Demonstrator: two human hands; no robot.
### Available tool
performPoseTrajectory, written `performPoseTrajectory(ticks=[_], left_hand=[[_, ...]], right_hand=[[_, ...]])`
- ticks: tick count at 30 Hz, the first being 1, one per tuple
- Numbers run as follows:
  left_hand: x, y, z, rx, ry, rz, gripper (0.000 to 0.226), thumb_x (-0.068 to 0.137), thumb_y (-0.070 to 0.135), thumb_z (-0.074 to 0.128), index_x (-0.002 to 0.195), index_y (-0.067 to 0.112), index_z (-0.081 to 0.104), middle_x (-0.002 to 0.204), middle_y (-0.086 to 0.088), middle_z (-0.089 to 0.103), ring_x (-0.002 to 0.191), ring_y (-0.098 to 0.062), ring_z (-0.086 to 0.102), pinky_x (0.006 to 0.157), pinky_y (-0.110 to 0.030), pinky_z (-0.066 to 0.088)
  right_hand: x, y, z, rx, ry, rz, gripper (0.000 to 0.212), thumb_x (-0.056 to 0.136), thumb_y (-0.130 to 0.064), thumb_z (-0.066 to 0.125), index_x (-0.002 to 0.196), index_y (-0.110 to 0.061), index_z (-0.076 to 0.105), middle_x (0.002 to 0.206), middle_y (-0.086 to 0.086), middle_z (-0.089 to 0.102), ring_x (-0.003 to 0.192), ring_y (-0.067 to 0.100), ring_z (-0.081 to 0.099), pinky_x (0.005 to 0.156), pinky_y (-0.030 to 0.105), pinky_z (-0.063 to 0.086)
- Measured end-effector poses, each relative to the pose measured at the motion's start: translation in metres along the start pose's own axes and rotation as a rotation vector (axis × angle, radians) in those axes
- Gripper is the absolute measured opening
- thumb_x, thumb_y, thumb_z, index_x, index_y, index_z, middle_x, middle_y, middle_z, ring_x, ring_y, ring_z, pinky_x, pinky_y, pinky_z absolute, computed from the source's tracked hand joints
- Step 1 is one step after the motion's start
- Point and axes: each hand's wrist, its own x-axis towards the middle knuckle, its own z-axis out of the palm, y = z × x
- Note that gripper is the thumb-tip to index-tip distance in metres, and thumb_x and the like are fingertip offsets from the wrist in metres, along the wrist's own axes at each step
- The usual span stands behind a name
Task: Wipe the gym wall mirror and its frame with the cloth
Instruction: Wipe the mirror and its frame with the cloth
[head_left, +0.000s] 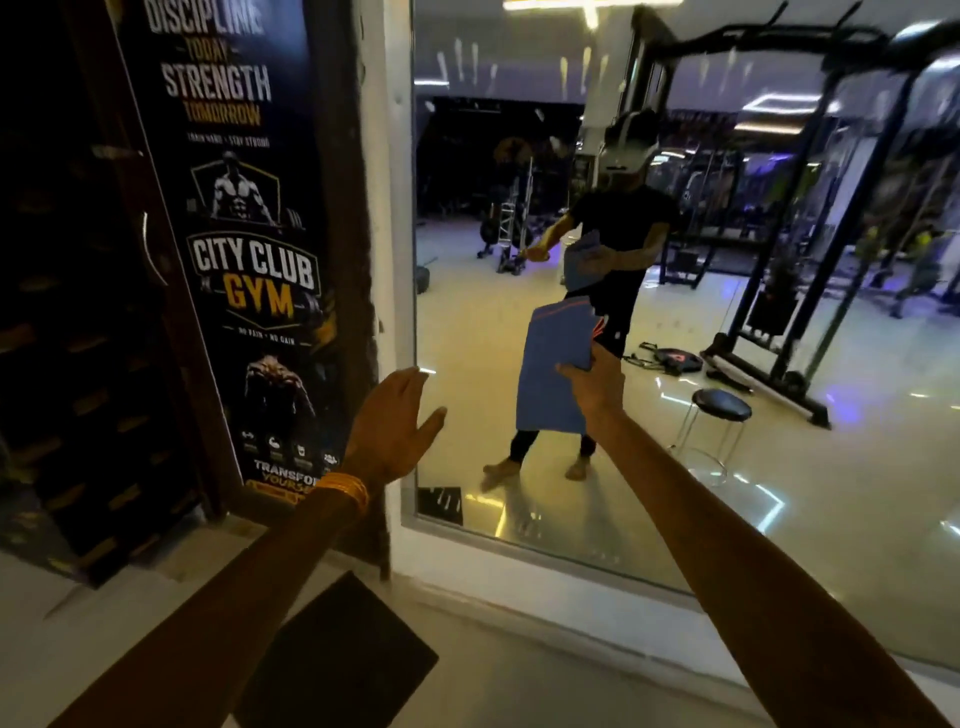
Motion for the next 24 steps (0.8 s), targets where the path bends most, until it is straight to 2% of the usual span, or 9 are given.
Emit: performPoseTrajectory(ticks=[6, 9, 12, 14, 15, 17, 20, 22, 24], left_hand=[[0.139, -0.082, -0.021, -0.025, 0.027, 0.106, 0.075, 0.099, 0.057, 0.043, 0.157, 0.010, 0.037, 0.165, -0.013, 0.034, 0.154, -0.030, 0.028, 0.119, -0.030, 0.014], [0.211, -0.117, -0.039, -0.045, 0.045, 0.155, 0.078, 0.097, 0.058, 0.039, 0.158, 0.010, 0.036, 0.166, -0.012, 0.033, 0.155, -0.029, 0.026, 0.119, -0.028, 0.010], [0.282, -0.145, -0.052, -0.053, 0.083, 0.205, 0.077, 0.098, 0.058, 0.039, 0.159, 0.011, 0.035, 0.167, -0.010, 0.032, 0.156, -0.028, 0.025, 0.119, -0.028, 0.009], [0.322, -0.155, -0.059, -0.064, 0.104, 0.248, 0.080, 0.094, 0.059, 0.037, 0.158, 0.010, 0.036, 0.166, -0.010, 0.033, 0.156, -0.028, 0.026, 0.119, -0.028, 0.010], [0.341, -0.157, -0.064, -0.070, 0.115, 0.269, 0.082, 0.094, 0.061, 0.035, 0.158, 0.010, 0.036, 0.166, -0.011, 0.033, 0.156, -0.029, 0.026, 0.119, -0.028, 0.009], [0.380, -0.161, -0.074, -0.087, 0.163, 0.326, 0.088, 0.092, 0.068, 0.029, 0.157, 0.008, 0.039, 0.164, -0.012, 0.036, 0.155, -0.030, 0.028, 0.120, -0.029, 0.011], [0.438, -0.163, -0.087, -0.067, 0.281, 0.434, 0.082, 0.096, 0.063, 0.033, 0.153, 0.005, 0.044, 0.161, -0.016, 0.041, 0.152, -0.035, 0.034, 0.121, -0.037, 0.018], [0.472, -0.159, -0.095, -0.089, 0.355, 0.466, 0.076, 0.099, 0.058, 0.037, 0.153, 0.004, 0.044, 0.160, -0.016, 0.042, 0.152, -0.035, 0.034, 0.122, -0.039, 0.020], [0.505, -0.154, -0.104, -0.150, 0.402, 0.469, 0.079, 0.099, 0.061, 0.033, 0.154, 0.006, 0.042, 0.162, -0.015, 0.041, 0.152, -0.033, 0.033, 0.124, -0.042, 0.021]], right_hand=[[0.105, -0.045, 0.082, -0.031, 0.156, -0.074, 0.031, 0.096, -0.001, 0.066, 0.125, 0.007, 0.061, 0.124, 0.024, 0.066, 0.112, 0.040, 0.060, 0.072, 0.023, 0.035], [0.158, -0.072, 0.112, -0.073, 0.239, -0.116, 0.025, 0.097, -0.002, 0.064, 0.119, 0.008, 0.062, 0.117, 0.026, 0.066, 0.108, 0.042, 0.061, 0.073, 0.032, 0.036], [0.210, -0.106, 0.131, -0.111, 0.328, -0.159, 0.028, 0.097, -0.001, 0.061, 0.125, 0.004, 0.059, 0.120, 0.024, 0.064, 0.110, 0.040, 0.059, 0.088, 0.049, 0.043], [0.242, -0.127, 0.138, -0.129, 0.401, -0.237, 0.011, 0.095, 0.004, 0.055, 0.101, -0.003, 0.060, 0.095, 0.019, 0.063, 0.087, 0.035, 0.057, 0.074, 0.045, 0.037], [0.258, -0.141, 0.141, -0.133, 0.452, -0.293, 0.018, 0.094, 0.007, 0.052, 0.086, -0.009, 0.054, 0.079, 0.011, 0.055, 0.072, 0.027, 0.050, 0.067, 0.039, 0.031], [0.289, -0.174, 0.143, -0.238, 0.569, -0.436, 0.027, 0.094, 0.008, 0.047, 0.081, -0.015, 0.048, 0.070, 0.001, 0.044, 0.063, 0.016, 0.039, 0.059, 0.031, 0.024], [0.340, -0.217, 0.140, -0.537, 0.761, -0.648, 0.014, 0.102, -0.007, 0.050, 0.094, -0.015, 0.058, 0.089, 0.008, 0.054, 0.077, 0.010, 0.047, 0.067, 0.025, 0.033], [0.368, -0.237, 0.143, -0.544, 0.795, -0.717, 0.004, 0.101, -0.017, 0.060, 0.105, -0.017, 0.061, 0.103, 0.010, 0.056, 0.083, 0.010, 0.050, 0.074, 0.030, 0.041], [0.395, -0.242, 0.159, -0.677, 0.732, -0.762, 0.036, 0.089, -0.007, 0.069, 0.123, -0.012, 0.062, 0.116, 0.020, 0.055, 0.101, 0.028, 0.052, 0.082, 0.047, 0.046]])
